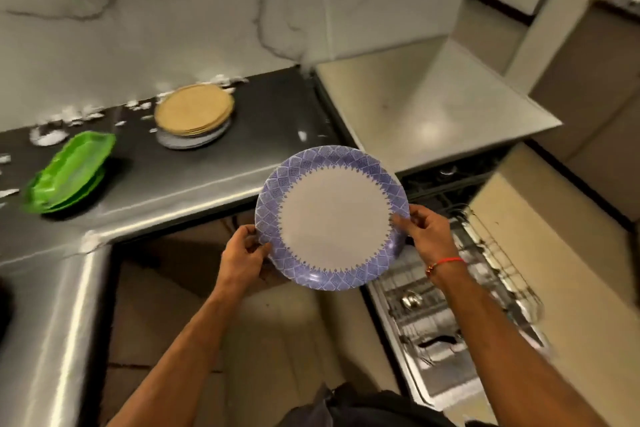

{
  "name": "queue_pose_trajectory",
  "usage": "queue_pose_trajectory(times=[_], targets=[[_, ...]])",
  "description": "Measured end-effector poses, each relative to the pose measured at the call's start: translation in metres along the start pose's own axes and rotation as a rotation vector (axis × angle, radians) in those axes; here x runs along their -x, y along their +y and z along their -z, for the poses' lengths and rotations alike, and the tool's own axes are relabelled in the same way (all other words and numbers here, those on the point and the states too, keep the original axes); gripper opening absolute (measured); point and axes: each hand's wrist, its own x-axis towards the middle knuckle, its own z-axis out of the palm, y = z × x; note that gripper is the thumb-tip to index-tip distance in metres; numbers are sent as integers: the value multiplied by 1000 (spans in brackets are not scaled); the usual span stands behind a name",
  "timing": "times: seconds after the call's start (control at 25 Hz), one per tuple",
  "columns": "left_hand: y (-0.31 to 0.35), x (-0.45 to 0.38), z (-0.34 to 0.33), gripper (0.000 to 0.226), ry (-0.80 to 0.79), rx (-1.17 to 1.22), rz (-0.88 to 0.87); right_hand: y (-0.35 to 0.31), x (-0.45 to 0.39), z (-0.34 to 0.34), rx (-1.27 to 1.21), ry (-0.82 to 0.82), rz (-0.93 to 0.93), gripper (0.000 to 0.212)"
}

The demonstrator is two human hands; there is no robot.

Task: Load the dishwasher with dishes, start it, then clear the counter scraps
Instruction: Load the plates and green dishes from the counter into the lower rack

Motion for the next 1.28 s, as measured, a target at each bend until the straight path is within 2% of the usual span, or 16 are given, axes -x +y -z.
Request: queue_pose_trajectory(times=[0.08, 0.16, 0.2, 0.32, 0.44, 0.56, 0.88, 1.0, 1.08, 1.16, 1.28], targets=[[26, -11, -70, 17, -43, -100, -47, 8, 5, 78, -15, 94, -26, 17], [55, -14, -146, 11, -106, -192, -125, 14, 12, 152, 5, 203, -60, 13], [68, -14, -179, 10, -142, -186, -143, 16, 16, 182, 20, 239, -76, 9], [95, -16, -275, 16, -252, -217, -187, 27, 25, 264, 129, 346, -90, 15], [117, -23, -364, 22, -378, -360, -270, 50, 27, 332, 292, 476, -90, 13], [117, -52, -438, 17, -462, -431, -331, 77, 16, 373, 384, 620, -92, 19], [20, -145, -649, 33, -737, -621, -183, 231, -55, 441, 543, 783, -260, 16], [-52, -188, -732, 25, -829, -612, -124, 309, -78, 464, 653, 874, -239, 14], [-91, -205, -779, 17, -860, -607, -145, 359, -89, 475, 687, 963, -223, 16], [-123, -220, -820, 29, -896, -639, -184, 403, -101, 490, 686, 1059, -221, 18], [-163, -237, -868, 44, -929, -640, -142, 446, -114, 507, 715, 1073, -282, 24]])
